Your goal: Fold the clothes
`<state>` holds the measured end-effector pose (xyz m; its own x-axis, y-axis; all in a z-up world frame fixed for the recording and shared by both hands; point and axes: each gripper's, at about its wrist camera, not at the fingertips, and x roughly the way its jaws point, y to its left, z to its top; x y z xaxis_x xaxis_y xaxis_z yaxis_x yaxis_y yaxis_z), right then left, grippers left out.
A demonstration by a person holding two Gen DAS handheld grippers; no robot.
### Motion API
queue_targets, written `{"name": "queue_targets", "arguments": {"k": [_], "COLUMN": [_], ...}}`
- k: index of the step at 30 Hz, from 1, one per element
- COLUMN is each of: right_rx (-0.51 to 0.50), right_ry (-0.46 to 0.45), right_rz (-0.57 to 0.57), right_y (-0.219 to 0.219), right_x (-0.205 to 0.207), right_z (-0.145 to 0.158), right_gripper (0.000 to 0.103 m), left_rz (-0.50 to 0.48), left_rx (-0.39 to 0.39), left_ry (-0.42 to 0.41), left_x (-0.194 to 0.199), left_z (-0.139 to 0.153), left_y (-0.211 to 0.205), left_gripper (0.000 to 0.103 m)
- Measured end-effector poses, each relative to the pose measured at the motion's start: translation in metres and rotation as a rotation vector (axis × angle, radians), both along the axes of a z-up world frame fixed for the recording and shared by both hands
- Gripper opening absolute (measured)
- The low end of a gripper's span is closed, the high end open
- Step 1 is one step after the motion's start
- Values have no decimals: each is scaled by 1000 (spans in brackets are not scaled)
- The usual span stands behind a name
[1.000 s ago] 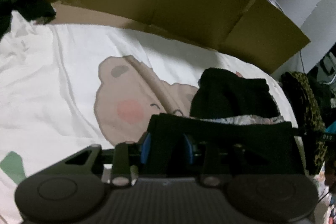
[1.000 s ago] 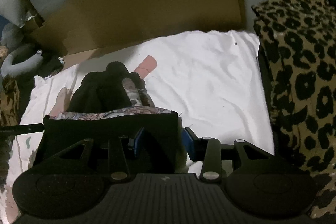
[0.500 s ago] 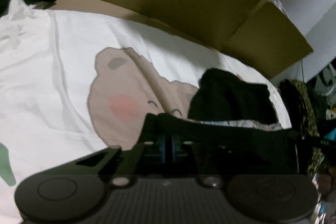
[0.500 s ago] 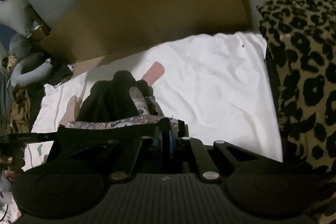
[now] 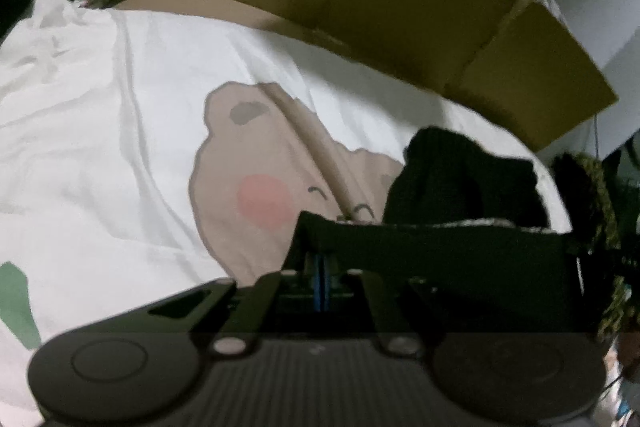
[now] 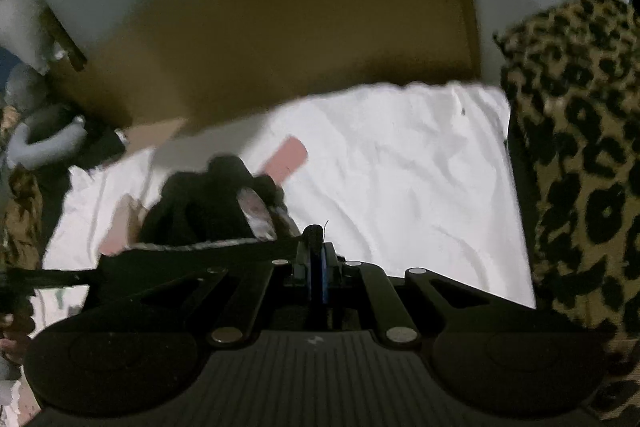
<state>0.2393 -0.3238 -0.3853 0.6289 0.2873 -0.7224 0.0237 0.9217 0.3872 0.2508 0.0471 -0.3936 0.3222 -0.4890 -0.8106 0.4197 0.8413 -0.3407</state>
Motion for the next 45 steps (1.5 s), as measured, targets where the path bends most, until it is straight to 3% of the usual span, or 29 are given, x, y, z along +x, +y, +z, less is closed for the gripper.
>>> {"name": "queue_targets", "arguments": {"k": [3, 4, 6, 8, 13, 35, 45], "right_rx": [-28, -32, -31, -25, -10, -146, -161], "right_ry": [15, 9, -3, -10, -2, 84, 93], "right_rz": [-2, -4, -12, -22, -41, 34, 66], "right_y": [5, 5, 3, 0, -5, 29, 33], "right_x": [0, -1, -4, -6, -13, 7, 14], "right_z": [-2, -1, 2, 5, 6, -25, -27], "right_gripper": [8, 12, 30, 33, 36, 46, 47], "left_rz": [-18, -21, -17, -14, -18, -77, -71], "left_rx": [37, 45, 46, 48, 59, 174, 173], "left_ry": [-23, -28, -26, -27, -33, -77, -77], "left_x": [-2, -2, -1, -1, -1, -4, 0], "left_z": [1, 1, 0, 0, 0, -11, -13], "left_y": [-7, -8, -7, -7, -8, -37, -41], "left_gripper": [19, 20, 21, 23, 28, 35, 39]}}
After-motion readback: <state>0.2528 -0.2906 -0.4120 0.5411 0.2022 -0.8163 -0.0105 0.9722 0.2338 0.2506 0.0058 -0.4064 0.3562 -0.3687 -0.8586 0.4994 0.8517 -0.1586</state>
